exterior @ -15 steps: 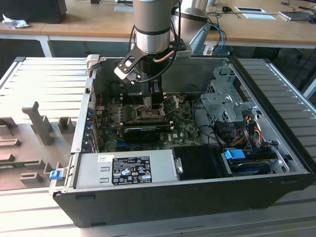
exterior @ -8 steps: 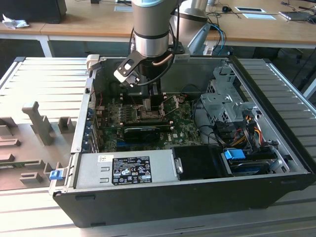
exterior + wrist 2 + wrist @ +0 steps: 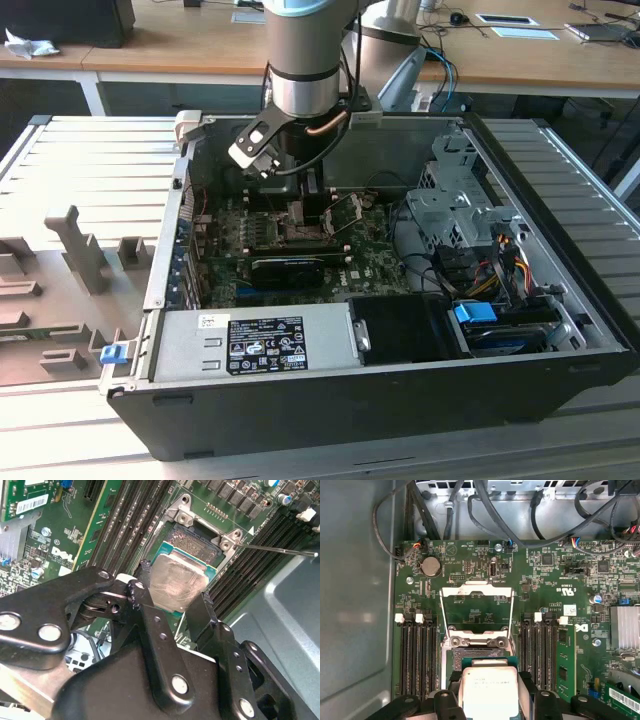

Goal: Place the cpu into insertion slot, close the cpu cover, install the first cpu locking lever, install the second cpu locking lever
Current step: 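Place the cpu into insertion slot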

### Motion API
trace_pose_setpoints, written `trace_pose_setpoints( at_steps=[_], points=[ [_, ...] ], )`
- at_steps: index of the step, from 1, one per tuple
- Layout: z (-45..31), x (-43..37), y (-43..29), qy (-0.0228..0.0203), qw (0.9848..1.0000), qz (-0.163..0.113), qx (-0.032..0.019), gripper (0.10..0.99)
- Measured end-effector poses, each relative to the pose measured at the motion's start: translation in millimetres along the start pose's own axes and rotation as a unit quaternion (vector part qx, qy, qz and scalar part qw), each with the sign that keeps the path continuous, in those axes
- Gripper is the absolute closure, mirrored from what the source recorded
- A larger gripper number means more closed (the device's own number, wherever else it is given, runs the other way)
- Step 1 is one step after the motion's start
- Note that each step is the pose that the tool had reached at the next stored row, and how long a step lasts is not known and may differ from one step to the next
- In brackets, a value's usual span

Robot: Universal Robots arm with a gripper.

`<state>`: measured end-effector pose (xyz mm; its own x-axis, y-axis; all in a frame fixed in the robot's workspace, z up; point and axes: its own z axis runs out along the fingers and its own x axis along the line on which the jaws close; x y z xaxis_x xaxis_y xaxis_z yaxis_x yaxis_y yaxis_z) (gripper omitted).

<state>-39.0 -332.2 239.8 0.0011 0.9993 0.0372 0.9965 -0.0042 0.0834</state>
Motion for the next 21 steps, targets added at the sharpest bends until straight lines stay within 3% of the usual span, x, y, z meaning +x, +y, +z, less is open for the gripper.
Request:
trace_pose_setpoints(
  at_steps=[5, 15, 21],
  points=[
    [16.7, 5.7, -2.9, -0.0005, 1.0000, 0.005, -0.0001, 0.557],
    [30.4, 6.0, -5.5, -0.0009, 1.0000, 0.009, 0.0015, 0.557],
    [33.3, 6.8, -4.7, -0.0011, 0.9999, 0.010, 0.0033, 0.557]
  ],
)
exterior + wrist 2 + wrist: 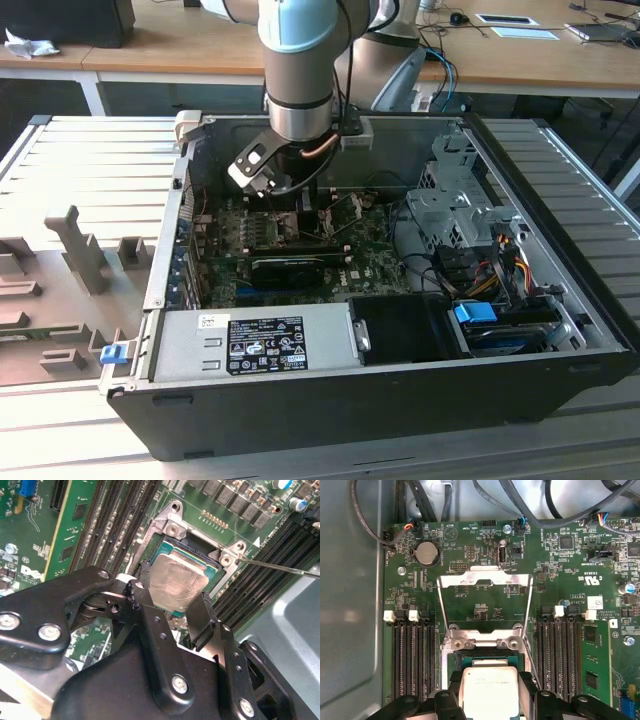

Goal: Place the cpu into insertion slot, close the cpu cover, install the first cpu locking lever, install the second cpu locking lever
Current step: 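Place the cpu into insertion slot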

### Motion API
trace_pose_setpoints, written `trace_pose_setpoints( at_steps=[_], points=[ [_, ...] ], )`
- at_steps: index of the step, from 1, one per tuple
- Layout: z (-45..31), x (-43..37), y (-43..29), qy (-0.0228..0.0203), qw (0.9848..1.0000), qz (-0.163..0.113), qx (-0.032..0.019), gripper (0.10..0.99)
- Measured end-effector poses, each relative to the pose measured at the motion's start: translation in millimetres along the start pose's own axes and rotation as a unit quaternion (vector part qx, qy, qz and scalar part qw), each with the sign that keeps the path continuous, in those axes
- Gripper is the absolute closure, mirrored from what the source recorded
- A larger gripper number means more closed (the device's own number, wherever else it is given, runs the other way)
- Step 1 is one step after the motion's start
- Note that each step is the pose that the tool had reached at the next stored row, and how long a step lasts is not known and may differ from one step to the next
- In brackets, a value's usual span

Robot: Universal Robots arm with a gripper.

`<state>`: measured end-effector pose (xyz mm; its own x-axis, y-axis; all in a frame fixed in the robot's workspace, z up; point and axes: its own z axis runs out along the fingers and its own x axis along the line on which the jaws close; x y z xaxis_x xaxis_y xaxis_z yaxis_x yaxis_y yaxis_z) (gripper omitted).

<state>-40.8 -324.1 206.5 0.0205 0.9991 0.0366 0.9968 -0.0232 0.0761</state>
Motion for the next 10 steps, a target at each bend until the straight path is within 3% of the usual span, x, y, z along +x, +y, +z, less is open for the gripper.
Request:
trace_pose_setpoints(
  at_steps=[4, 10],
  points=[
    [4.2, 2.8, 0.3, -0.0005, 1.0000, 0.001, 0.0008, 0.557],
    [4.3, 2.8, 0.3, -0.0005, 1.0000, 0.001, 0.0009, 0.545]
  ],
)
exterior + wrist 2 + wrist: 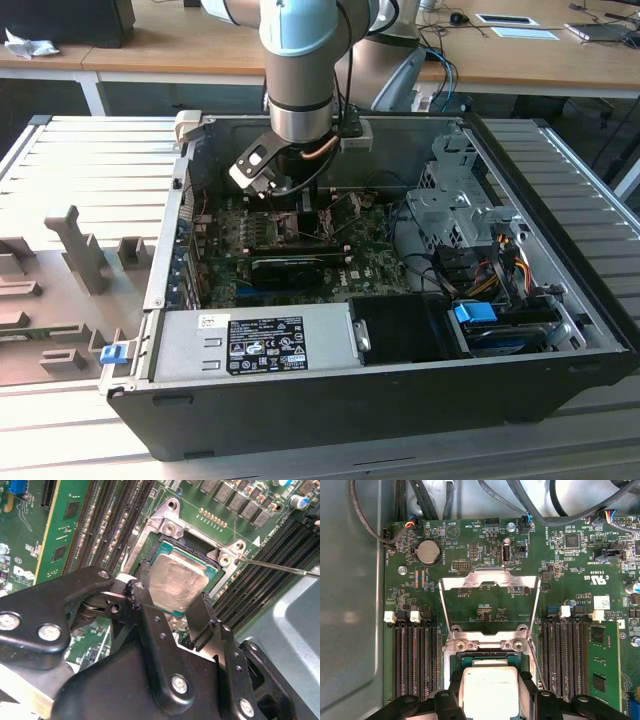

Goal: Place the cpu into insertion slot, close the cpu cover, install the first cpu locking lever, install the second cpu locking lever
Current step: 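Place the cpu into insertion slot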

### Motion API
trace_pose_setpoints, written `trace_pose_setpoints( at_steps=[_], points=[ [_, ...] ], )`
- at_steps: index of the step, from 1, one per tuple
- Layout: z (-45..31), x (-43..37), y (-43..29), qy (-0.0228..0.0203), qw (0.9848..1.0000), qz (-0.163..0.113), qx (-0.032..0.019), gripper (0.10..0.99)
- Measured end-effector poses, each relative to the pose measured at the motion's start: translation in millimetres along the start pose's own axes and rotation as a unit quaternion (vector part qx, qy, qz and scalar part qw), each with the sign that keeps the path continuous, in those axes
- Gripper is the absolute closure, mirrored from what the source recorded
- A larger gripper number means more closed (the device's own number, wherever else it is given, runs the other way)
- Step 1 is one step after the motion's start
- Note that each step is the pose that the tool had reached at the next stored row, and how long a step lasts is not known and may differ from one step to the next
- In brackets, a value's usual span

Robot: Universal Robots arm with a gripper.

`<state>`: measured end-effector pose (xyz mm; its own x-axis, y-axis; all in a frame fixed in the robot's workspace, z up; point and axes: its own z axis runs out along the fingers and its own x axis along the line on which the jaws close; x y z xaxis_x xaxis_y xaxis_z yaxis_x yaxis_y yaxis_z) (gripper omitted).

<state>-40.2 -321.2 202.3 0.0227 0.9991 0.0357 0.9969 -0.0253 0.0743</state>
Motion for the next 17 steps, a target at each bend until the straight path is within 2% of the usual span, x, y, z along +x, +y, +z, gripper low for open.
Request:
trace_pose_setpoints(
  at_steps=[1, 2, 7, 13, 15, 17],
  points=[
    [0.0, 0.0, 0.0, 0.0000, 1.0000, 0.000, 0.0000, 0.545],
    [0.1, 0.0, 0.0, 0.0000, 1.0000, 0.000, 0.0000, 0.482],
    [-1.4, 0.1, 0.1, 0.0000, 1.0000, 0.000, 0.0000, 0.482],
    [-12.1, 0.4, 0.9, 0.0000, 1.0000, 0.000, 0.0000, 0.482],
    [-13.9, 0.5, 1.0, 0.0000, 1.0000, 0.000, 0.0000, 0.498],
    [-16.4, 0.6, 1.2, -0.0001, 1.0000, 0.000, 0.0000, 0.627]
  ],
)
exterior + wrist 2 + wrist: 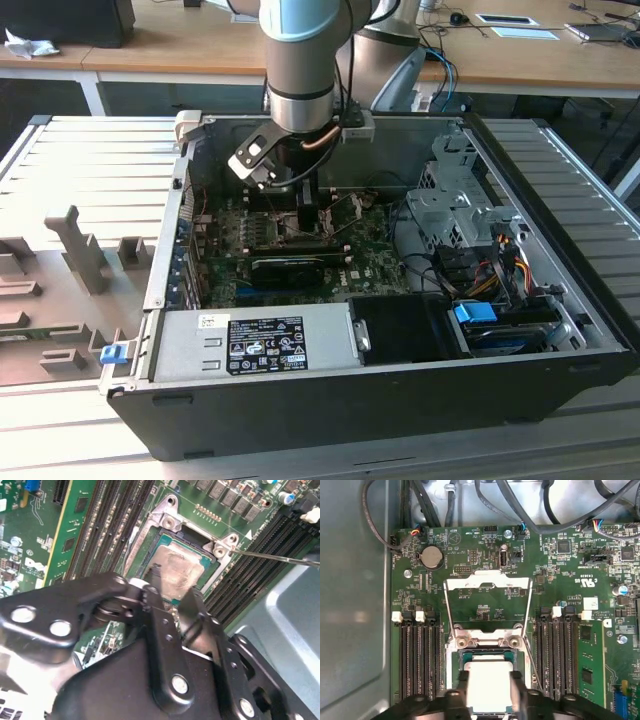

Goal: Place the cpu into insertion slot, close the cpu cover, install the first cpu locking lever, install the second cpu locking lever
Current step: 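Place the cpu into insertion slot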

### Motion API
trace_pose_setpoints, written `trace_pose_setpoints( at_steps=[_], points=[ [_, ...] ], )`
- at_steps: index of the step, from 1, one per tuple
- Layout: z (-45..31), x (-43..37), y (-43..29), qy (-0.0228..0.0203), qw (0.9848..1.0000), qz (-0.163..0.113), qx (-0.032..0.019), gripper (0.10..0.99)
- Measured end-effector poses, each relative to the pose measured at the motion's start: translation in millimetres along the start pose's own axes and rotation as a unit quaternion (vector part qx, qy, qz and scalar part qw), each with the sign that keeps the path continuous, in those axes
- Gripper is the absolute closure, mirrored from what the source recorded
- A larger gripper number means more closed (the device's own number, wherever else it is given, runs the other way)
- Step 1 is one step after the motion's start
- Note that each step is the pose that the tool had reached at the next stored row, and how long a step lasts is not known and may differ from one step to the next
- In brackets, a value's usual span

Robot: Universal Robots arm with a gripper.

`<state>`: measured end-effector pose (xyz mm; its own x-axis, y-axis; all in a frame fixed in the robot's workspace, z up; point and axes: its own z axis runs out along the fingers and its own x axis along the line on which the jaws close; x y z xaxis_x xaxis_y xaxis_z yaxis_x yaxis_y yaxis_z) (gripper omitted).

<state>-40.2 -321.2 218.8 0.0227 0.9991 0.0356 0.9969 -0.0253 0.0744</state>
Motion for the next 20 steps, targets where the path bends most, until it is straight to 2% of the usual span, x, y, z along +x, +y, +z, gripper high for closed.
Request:
trace_pose_setpoints(
  at_steps=[1, 4, 20],
  points=[
    [-1.1, 0.0, 0.1, 0.0000, 1.0000, 0.000, 0.0000, 0.745],
    [-3.0, 0.1, 0.3, 0.0001, 1.0000, 0.000, -0.0001, 0.933],
    [-4.9, 0.2, 0.4, 0.0000, 1.0000, 0.000, 0.0000, 0.933]
  ],
)
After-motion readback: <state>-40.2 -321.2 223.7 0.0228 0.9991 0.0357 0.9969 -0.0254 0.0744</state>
